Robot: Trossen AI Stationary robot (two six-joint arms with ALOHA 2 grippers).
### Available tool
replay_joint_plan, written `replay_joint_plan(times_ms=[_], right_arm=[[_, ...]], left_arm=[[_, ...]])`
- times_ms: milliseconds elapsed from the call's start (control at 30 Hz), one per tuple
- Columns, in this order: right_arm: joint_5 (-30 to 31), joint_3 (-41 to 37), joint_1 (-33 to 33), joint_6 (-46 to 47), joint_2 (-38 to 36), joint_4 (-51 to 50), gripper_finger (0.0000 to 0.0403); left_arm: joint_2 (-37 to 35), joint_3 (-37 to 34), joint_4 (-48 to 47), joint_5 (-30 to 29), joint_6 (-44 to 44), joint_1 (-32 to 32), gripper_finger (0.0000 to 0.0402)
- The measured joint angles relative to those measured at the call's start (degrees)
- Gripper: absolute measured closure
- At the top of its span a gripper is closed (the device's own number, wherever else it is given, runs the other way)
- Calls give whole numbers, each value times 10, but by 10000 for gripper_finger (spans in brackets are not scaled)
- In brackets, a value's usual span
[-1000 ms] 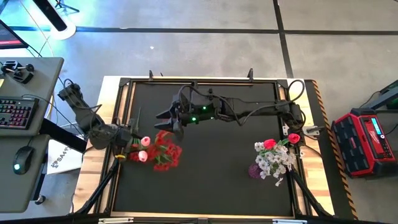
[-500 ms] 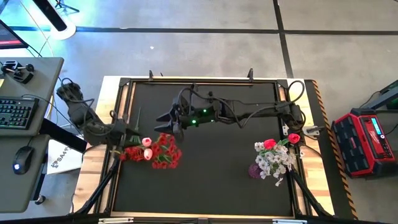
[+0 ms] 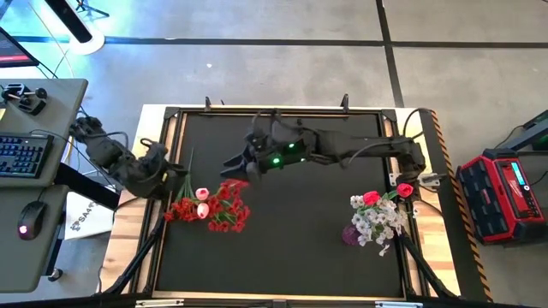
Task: Sort flowers into vase by color
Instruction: Put the red flower into the green vase
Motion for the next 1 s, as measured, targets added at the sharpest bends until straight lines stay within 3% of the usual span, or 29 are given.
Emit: replay_joint_plan(times_ms=[167, 400, 600, 800, 1000], right_arm=[[-3, 0, -16, -54, -34, -11, 174], [-42, 0, -85, -98, -64, -44, 174], [-133, 0, -140, -105, -63, -71, 174], [-178, 0, -175, -155, -62, -107, 174], [-212, 0, -199, -194, -62, -133, 174]], left_arm=[[43, 0, -50, 62, -62, 64, 282], [98, 0, -23, 120, -33, 164, 301], [158, 0, 30, 163, 44, 271, 275], [231, 0, 30, 196, 112, 400, 236], [279, -1, 69, 259, 223, 523, 232]])
